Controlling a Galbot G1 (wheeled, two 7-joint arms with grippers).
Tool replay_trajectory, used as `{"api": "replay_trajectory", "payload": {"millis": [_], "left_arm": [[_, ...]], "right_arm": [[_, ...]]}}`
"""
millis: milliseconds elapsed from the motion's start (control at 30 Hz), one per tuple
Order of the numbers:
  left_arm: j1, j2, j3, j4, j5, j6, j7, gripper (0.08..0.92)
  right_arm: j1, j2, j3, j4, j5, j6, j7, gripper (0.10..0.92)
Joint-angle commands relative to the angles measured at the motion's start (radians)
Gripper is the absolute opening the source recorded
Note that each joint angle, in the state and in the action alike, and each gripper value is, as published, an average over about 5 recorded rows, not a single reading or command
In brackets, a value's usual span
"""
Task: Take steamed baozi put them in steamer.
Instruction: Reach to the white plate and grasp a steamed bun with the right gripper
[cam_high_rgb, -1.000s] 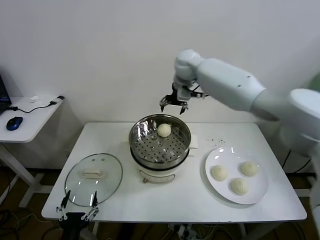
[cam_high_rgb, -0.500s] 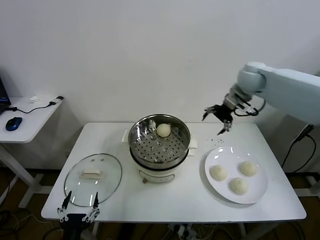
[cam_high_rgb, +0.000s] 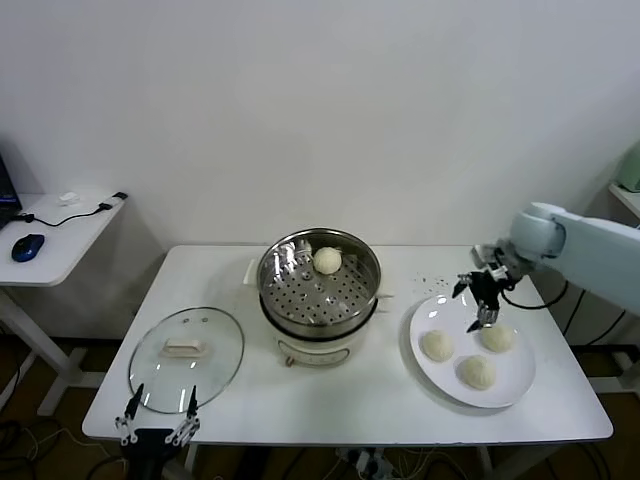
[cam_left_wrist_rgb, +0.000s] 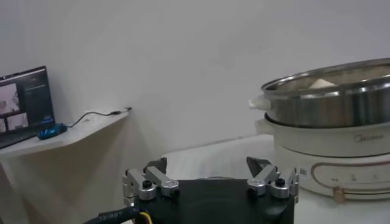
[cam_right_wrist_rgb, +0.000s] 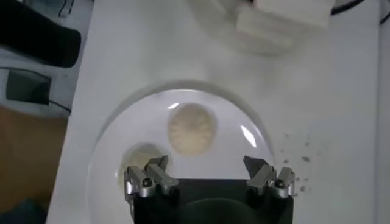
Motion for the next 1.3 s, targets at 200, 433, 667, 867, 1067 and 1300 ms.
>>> {"api": "replay_trajectory", "payload": {"millis": [200,433,667,867,1067,1300], "left_arm": [[0.002,-0.005,-0.006,0.009,0.003,-0.002,-0.001,0.823],[-0.001,-0.007,-0.007,0.018,0.002,-0.003,-0.001,0.823],[0.0,-0.007,-0.007,0.024,0.003,-0.006,-0.001,0.823],[0.001,-0.007,-0.007,0.024,0.004,-0.008,0.0,0.823],[0.003,-0.006,-0.006,0.024,0.004,-0.009,-0.001,0.823],[0.006,-0.005,-0.005,0.024,0.003,-0.011,-0.001,0.823]], "right_arm": [[-0.222,0.099,0.155,-0.096,-0.043,-0.102,0.033,0.823],[-0.237,0.14,0.173,-0.148,-0.071,-0.092,0.026,0.823],[-0.241,0.146,0.174,-0.168,-0.087,-0.086,0.01,0.821],[-0.239,0.148,0.181,-0.172,-0.082,-0.085,0.007,0.723],[-0.223,0.146,0.175,-0.169,-0.076,-0.082,-0.003,0.617],[-0.196,0.134,0.162,-0.163,-0.061,-0.08,-0.008,0.58]]}}
